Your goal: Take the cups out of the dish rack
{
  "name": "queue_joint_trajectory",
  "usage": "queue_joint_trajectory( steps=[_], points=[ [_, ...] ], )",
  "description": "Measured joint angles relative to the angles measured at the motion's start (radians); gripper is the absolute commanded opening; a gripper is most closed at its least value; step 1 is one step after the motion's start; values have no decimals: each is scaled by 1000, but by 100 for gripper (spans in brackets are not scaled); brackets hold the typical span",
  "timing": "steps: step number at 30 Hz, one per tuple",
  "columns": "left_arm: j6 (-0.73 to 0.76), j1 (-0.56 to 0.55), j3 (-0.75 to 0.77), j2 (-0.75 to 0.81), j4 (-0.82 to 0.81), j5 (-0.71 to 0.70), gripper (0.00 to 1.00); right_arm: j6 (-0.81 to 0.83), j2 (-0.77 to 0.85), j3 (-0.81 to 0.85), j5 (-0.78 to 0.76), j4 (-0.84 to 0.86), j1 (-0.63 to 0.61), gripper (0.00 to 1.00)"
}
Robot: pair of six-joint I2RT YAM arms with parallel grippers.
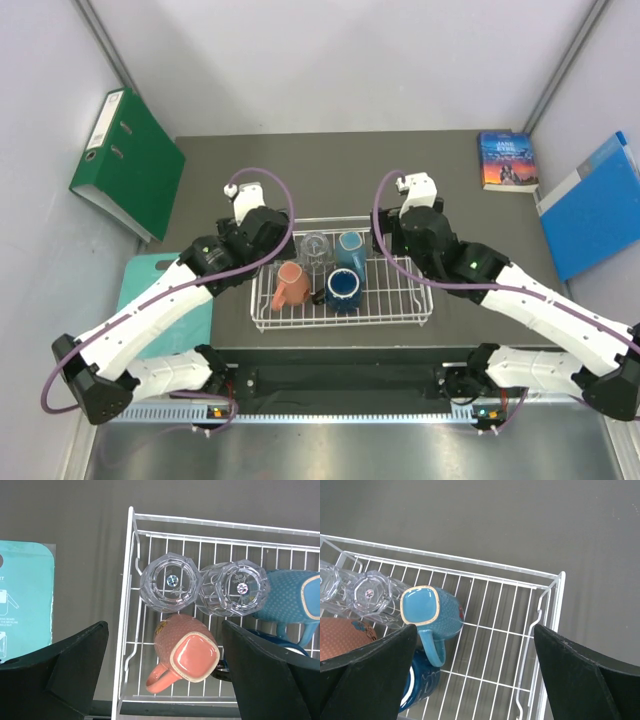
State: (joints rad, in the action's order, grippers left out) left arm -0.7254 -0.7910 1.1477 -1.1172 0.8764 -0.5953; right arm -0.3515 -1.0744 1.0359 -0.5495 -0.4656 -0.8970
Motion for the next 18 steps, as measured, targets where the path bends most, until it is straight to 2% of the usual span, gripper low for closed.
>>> queue_joint_trajectory(
  steps=[7, 9, 18],
  points=[
    [28, -2, -30, 45, -2, 31, 99, -1, 24, -9, -23, -13, 0, 100],
    [58, -10, -30, 34, -2, 47, 92, -1, 27, -20, -29, -18, 0, 100],
    [224, -74, -23, -24, 22, 161, 91, -15, 27, -55, -34, -44, 0, 100]
  ],
)
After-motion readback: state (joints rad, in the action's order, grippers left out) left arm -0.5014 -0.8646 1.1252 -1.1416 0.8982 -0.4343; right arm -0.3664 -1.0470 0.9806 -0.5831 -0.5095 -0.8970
